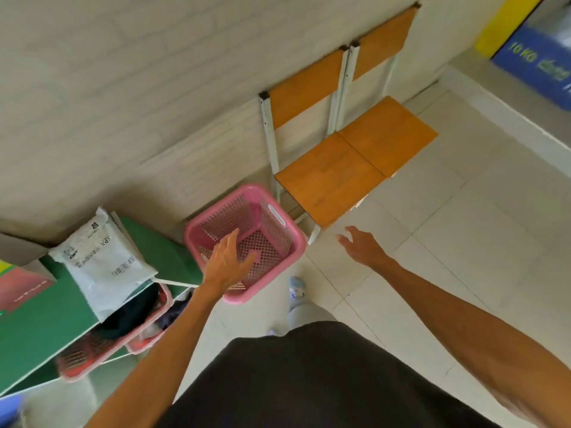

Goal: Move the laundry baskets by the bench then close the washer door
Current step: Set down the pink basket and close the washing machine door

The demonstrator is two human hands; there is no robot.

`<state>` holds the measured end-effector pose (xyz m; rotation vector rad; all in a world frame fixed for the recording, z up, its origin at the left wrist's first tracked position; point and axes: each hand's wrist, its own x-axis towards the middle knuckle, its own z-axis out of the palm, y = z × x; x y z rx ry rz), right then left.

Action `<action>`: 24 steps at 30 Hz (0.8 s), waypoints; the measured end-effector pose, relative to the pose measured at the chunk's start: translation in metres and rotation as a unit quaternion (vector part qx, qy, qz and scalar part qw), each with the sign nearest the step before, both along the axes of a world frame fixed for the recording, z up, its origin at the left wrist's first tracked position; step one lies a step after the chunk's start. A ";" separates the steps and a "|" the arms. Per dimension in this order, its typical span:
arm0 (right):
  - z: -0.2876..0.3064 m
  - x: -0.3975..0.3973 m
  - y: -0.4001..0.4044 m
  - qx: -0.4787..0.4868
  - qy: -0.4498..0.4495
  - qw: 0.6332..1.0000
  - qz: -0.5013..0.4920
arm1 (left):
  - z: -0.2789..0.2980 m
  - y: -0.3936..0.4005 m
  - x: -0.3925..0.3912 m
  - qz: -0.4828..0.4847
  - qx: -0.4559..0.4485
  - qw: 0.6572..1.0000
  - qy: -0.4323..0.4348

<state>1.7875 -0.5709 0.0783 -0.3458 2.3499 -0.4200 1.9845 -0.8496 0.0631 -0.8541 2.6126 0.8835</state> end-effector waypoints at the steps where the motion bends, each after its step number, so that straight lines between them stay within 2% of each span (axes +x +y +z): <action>1: 0.003 0.004 0.014 -0.001 0.005 1.000 -0.015 | 0.004 0.005 -0.007 -0.021 0.002 1.000 0.003; 7: 0.021 0.014 0.107 -0.015 0.027 0.992 -0.120 | 0.025 0.058 -0.071 -0.153 0.000 0.988 0.016; 14: 0.033 -0.018 0.223 -0.028 0.046 0.967 -0.249 | 0.051 0.140 -0.177 -0.268 0.007 0.963 0.035; 19: 0.035 -0.066 0.309 -0.036 0.063 0.951 -0.301 | 0.057 0.217 -0.277 -0.315 -0.029 0.948 0.033; 24: 0.038 -0.119 0.399 -0.028 0.061 0.945 -0.321 | 0.059 0.325 -0.365 -0.341 -0.009 0.938 0.060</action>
